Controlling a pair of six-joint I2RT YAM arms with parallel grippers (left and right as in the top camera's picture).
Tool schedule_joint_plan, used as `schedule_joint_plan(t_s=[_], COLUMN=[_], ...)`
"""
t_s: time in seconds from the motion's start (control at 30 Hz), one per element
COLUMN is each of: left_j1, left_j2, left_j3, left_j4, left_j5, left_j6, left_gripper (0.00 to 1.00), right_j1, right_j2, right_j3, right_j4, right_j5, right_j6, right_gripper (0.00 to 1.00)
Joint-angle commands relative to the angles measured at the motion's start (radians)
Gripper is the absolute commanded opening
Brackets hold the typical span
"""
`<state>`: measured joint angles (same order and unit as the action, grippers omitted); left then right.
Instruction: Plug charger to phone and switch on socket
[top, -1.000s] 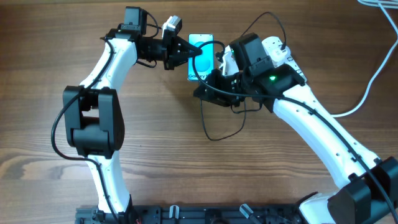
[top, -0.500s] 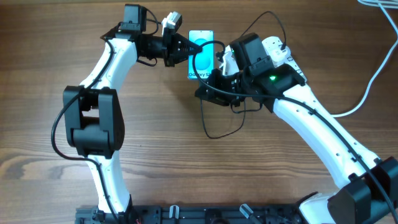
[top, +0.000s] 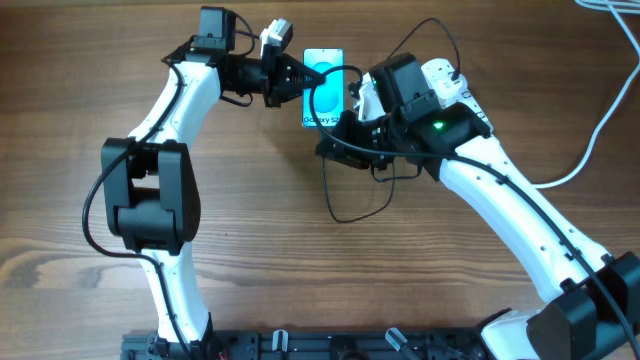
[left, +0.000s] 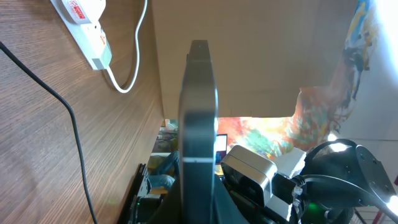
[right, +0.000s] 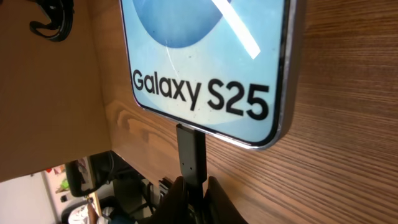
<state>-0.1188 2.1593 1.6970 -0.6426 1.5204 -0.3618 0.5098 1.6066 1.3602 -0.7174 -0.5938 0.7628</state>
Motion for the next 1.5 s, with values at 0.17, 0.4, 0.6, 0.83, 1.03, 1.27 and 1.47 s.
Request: schedule_joint_plan(t_s=[0.17, 0.4, 0.6, 0.83, 1.03, 1.27, 1.47], left_j1=[-0.003, -0.003, -0.003, -0.003, -0.009, -0.021, -0.021], left_j2=[-0.035, -0.035, -0.035, -0.035, -0.035, -0.035, -0.035], left_j3=[0.003, 0.003, 0.003, 0.003, 0.003, 0.003, 0.003], left_j4=[0.003, 0.000, 0.000, -0.001, -0.001, -0.001, -0.004], left_j5=[0.057, 0.057, 0.057, 0.057, 0.057, 0.057, 0.057], left_j6=[-0.006, -0.006, -0.005, -0.005, -0.006, -0.006, -0.006], left_gripper=[0.04, 0.04, 0.04, 0.04, 0.04, 0.04, 0.04], right_j1=[0.002, 0.001, -0.007, -0.041, -0.042, -0.042, -0.043], right_j2=[0.017, 0.017, 0.017, 0.017, 0.017, 0.017, 0.017], right_j3=[0.019, 0.019, 0.019, 0.019, 0.019, 0.019, 0.019], right_j4=[0.021, 0.029, 0.039, 0.045, 0.074, 0.103, 0.113], right_j5=[0.017, 0.044, 0.056, 0.055, 0.055, 0.082, 0.127], right_j6=[-0.009, -0.008, -0.036, -0.108, -0.142, -0.180, -0.188], right_gripper=[0.05, 0.05, 0.05, 0.05, 0.05, 0.05, 0.05])
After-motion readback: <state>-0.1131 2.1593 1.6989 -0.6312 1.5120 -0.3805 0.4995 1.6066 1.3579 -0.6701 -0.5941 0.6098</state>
